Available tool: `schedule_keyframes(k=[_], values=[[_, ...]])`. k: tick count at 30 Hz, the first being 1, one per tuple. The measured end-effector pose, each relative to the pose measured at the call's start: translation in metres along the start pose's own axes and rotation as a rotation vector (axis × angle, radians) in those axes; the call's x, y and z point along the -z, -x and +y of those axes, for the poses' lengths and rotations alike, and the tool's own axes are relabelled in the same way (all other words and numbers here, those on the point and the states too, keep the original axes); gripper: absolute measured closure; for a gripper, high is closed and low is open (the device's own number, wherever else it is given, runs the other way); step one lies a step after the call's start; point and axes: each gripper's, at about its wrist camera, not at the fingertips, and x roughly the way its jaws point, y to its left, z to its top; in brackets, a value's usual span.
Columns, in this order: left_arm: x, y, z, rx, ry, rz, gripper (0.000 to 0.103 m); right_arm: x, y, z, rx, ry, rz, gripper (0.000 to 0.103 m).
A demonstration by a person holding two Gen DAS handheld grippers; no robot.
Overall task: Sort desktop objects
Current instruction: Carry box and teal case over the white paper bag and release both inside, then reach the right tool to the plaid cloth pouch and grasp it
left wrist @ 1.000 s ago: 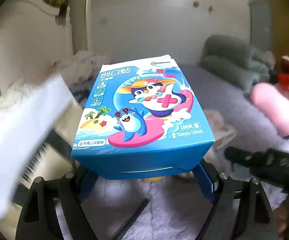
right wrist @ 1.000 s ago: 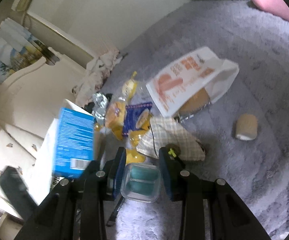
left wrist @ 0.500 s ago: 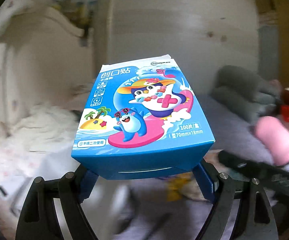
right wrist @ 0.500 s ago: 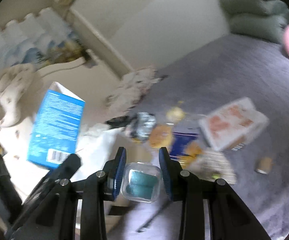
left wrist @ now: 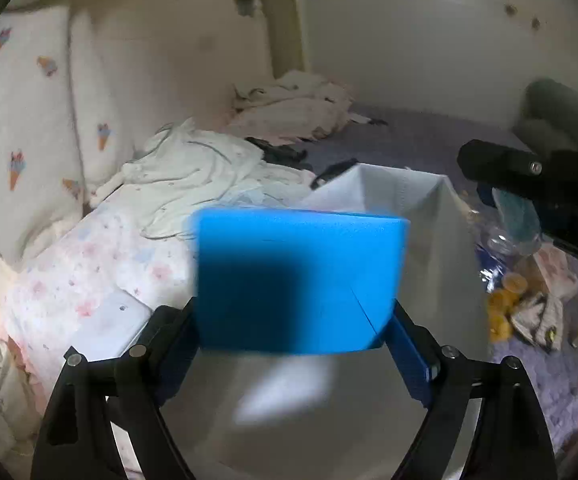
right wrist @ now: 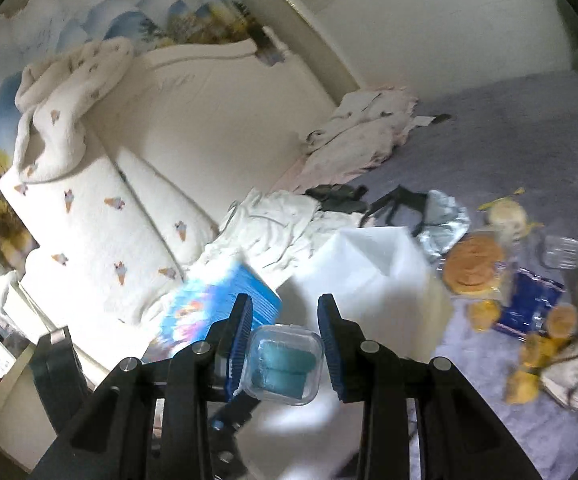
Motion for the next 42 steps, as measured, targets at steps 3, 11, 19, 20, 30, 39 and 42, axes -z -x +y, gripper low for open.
schedule_keyframes(k=[3, 11, 19, 20, 30, 39, 42], values=[[0.005, -0.003, 0.017, 0.021, 0.058, 0.009, 0.016, 0.001, -0.015, 0.008, 0.002, 0.010, 0.006, 0.072], [0.000, 0.009, 0.024, 0.110, 0.125, -0.050, 0.009, 0.003, -0.033, 0.021, 0.006, 0.031, 0.037, 0.070], [-0.006, 0.013, 0.004, 0.131, 0.108, -0.083, 0.009, 0.006, -0.023, 0.033, 0.005, 0.082, 0.042, 0.011], [-0.007, 0.014, 0.000, 0.146, 0.107, -0.091, 0.009, 0.006, -0.019, 0.034, 0.020, 0.091, 0.037, 0.011], [-0.006, 0.031, -0.074, 0.275, 0.015, -0.166, 0.009, 0.023, 0.074, -0.002, 0.254, 0.144, -0.084, 0.009], [0.026, 0.023, -0.162, 0.465, -0.129, -0.131, 0.009, 0.060, 0.163, -0.094, 0.665, -0.033, -0.215, 0.000], [0.040, 0.010, -0.181, 0.485, -0.184, -0.080, 0.009, 0.086, 0.167, -0.120, 0.842, -0.058, -0.226, 0.000]])
